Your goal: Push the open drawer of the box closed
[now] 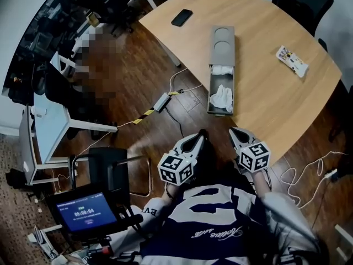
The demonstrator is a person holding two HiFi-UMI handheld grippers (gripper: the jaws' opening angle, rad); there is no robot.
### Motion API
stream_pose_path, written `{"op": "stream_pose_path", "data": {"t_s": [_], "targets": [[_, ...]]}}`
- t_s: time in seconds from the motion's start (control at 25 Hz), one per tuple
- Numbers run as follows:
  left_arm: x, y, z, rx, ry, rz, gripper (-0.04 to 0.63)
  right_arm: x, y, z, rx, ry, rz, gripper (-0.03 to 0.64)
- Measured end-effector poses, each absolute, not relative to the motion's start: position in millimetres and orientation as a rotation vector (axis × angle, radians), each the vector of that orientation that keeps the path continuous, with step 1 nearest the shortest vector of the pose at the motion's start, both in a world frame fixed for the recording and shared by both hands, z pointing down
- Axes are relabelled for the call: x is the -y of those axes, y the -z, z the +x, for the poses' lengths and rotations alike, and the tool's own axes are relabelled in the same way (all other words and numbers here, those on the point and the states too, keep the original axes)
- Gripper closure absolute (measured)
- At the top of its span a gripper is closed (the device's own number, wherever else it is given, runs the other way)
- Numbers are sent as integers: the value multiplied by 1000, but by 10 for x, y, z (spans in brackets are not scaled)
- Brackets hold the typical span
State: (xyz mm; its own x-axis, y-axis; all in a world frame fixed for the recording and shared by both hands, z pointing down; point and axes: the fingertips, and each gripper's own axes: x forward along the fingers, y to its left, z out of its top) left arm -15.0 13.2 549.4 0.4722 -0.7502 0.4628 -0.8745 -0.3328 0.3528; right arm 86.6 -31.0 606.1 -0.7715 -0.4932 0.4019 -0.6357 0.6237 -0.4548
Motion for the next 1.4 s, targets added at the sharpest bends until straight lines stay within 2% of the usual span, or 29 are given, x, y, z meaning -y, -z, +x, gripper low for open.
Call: {"op": "stream_pose_path", "data": {"t_s": [0.56,0.76,1.0,1.4], "targets": [[1088,-5476,-1115,1277,-206,2159,569,938,-6403,264,2382,-1032,965,618],[1180,-5463,-1091,1237,-186,2181,569,852,-6379,328,2365,-1001,1020,619],[1707,-5439,-1345,1158,-203,2247,569,1311,-6338,130,2310,-986,1115,618],[2158,-5462,-1263,970,-314,2401,569,1660,-6293,157,2262,-981,1347,618]]}}
